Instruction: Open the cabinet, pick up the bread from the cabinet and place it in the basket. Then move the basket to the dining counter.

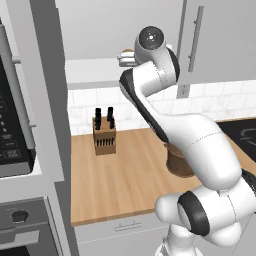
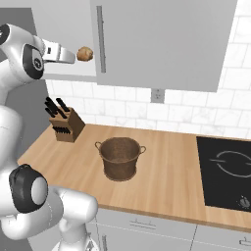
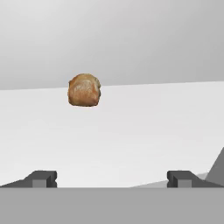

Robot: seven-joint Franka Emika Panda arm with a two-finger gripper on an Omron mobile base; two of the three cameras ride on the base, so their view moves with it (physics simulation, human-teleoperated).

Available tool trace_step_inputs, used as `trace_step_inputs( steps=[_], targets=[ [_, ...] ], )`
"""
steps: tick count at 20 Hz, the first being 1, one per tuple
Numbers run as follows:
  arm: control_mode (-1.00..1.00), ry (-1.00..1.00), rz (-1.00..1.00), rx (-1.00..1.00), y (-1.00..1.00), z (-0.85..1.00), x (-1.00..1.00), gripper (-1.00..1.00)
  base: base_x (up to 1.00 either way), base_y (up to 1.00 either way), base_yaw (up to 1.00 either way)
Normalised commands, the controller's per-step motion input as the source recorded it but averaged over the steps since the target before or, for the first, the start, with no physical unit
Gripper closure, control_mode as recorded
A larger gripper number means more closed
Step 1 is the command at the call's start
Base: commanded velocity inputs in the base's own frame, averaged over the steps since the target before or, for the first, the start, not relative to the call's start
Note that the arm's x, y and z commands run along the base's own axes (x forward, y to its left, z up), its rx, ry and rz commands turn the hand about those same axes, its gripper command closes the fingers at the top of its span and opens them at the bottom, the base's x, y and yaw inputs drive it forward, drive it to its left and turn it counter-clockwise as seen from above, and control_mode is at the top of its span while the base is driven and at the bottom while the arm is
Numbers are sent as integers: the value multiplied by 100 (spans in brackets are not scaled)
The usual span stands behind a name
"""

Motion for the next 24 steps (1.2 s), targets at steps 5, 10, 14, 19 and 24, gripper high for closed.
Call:
trace_step_inputs(
  steps=[5, 10, 14, 19, 24],
  targets=[
    [-100, 0, 0, 1, 0, 0, 52, -100, 0, 0, 0],
    [-100, 0, 0, 1, 0, 0, 28, -100, 0, 0, 0],
    [-100, 0, 0, 3, 0, 0, 37, -100, 0, 0, 0],
    [-100, 0, 0, 6, 0, 0, 45, -100, 0, 0, 0],
    [-100, 0, 1, 5, 0, 0, 39, -100, 0, 0, 0]
  ],
)
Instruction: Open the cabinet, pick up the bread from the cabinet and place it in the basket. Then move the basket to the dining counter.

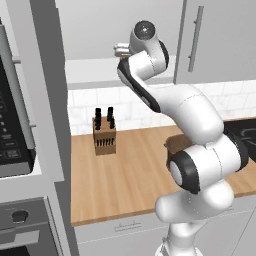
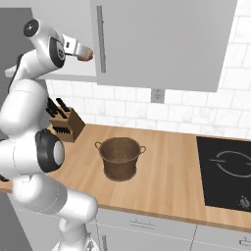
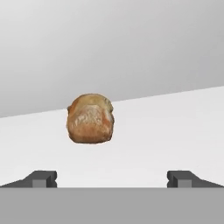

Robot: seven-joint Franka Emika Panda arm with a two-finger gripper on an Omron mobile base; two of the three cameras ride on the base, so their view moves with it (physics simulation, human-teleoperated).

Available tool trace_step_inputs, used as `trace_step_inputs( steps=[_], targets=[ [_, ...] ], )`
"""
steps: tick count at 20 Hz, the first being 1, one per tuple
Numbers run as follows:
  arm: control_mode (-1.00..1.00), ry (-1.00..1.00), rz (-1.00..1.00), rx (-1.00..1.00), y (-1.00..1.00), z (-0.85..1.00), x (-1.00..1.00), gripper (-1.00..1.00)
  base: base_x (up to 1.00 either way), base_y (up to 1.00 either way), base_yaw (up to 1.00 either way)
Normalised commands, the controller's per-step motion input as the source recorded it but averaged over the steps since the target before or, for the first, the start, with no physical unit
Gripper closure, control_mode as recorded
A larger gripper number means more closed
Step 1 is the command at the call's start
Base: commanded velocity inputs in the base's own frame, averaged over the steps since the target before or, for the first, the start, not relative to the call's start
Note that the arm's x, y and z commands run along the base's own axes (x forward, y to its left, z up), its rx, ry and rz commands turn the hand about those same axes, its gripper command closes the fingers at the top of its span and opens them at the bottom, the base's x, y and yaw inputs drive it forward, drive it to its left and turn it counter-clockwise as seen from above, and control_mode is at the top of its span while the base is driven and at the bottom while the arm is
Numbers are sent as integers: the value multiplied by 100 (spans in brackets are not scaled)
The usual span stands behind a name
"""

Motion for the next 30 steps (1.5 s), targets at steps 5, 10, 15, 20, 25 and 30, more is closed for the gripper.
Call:
trace_step_inputs(
  steps=[5, 10, 15, 20, 25, 30],
  targets=[
    [-100, 0, 3, 1, 1, 0, 33, -100, 0, 0, 0],
    [-100, 0, 2, 0, 6, 0, 26, -100, 0, 0, 0],
    [-100, 0, 2, 0, 10, 0, 24, -100, 0, 0, 0],
    [-100, 0, 1, 0, 2, -1, 23, -100, 0, 0, 0],
    [-100, 0, 0, 0, 0, 0, 22, -100, 0, 0, 0],
    [-100, 0, 0, 0, 0, -7, 22, -100, 0, 0, 0]
  ],
)
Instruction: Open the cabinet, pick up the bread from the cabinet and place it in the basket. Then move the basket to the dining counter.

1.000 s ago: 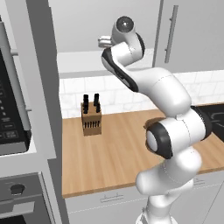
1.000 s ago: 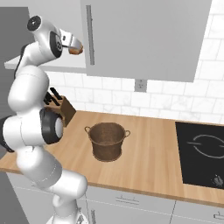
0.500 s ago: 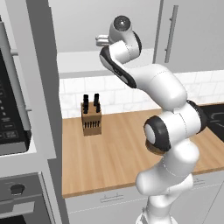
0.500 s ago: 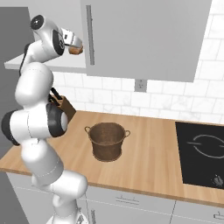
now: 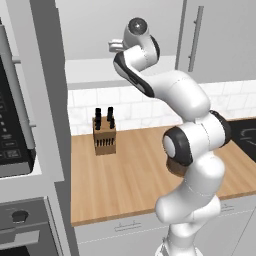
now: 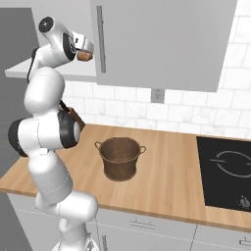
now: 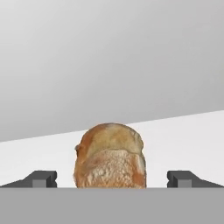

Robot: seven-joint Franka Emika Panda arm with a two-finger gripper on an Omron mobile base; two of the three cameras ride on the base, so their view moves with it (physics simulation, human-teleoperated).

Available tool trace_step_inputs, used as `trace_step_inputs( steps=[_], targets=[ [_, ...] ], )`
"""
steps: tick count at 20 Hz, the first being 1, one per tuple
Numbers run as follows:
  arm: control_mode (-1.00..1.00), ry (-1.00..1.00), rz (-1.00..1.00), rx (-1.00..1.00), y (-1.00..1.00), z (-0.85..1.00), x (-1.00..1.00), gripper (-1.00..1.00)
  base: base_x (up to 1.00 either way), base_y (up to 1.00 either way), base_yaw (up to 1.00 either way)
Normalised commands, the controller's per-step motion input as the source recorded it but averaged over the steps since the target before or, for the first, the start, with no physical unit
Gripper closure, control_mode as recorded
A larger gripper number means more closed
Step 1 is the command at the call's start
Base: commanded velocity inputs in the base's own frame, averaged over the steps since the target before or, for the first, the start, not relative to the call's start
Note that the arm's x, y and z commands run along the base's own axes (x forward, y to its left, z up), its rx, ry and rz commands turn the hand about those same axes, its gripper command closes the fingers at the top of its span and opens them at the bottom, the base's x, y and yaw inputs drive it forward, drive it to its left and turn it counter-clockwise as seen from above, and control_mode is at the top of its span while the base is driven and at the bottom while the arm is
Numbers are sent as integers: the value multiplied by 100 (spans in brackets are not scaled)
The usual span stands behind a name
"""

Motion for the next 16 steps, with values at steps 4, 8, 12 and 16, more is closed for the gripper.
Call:
trace_step_inputs(
  steps=[4, 8, 12, 16],
  targets=[
    [-100, 0, 0, 0, 0, -10, 21, -100, 0, 0, 0],
    [-100, 1, 0, 0, 0, -8, 19, -100, 0, 0, 0],
    [-100, 2, 0, -1, 0, -9, 22, -100, 0, 0, 0],
    [-100, 1, 0, -1, 0, -7, 19, -100, 0, 0, 0]
  ],
)
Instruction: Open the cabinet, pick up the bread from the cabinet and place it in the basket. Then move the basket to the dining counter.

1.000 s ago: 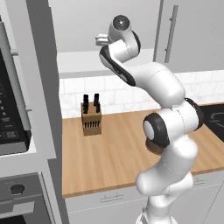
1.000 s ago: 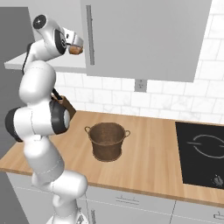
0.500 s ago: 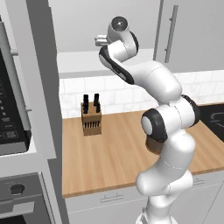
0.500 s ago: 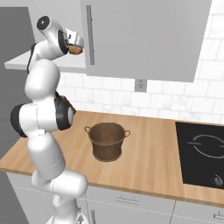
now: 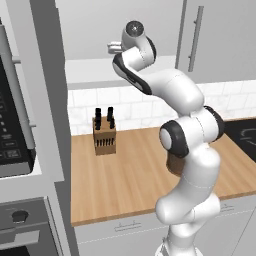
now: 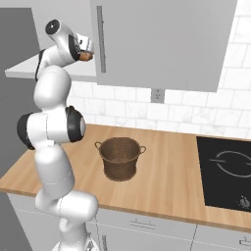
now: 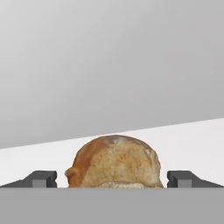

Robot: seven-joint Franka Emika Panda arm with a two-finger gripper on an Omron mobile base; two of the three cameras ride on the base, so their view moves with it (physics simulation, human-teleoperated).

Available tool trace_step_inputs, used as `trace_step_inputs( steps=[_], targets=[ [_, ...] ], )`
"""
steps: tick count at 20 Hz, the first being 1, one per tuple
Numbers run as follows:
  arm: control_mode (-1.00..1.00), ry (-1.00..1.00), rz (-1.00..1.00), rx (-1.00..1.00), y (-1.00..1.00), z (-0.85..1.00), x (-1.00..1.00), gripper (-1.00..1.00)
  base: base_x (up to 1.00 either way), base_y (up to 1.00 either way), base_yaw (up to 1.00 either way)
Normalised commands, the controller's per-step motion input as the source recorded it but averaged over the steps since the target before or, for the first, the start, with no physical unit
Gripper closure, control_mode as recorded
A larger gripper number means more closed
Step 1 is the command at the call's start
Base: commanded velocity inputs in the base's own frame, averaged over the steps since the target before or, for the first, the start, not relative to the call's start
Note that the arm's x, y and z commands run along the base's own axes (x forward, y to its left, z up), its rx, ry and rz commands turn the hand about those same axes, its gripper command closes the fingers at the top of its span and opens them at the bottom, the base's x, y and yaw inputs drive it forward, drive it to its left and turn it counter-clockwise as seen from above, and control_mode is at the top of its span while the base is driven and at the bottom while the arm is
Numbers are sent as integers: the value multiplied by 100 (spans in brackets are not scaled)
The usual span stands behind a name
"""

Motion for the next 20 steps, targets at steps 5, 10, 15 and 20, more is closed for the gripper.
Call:
trace_step_inputs(
  steps=[5, 10, 15, 20],
  targets=[
    [-100, 0, 0, -2, 0, -10, 15, -100, 0, 0, 0],
    [-100, 0, 0, 0, 0, -10, 4, -100, 0, 0, 0],
    [-100, 0, 0, 0, 0, -4, 0, 100, 0, 0, 0],
    [-100, -2, 0, 0, 4, -1, -9, 100, 0, 0, 0]
  ],
)
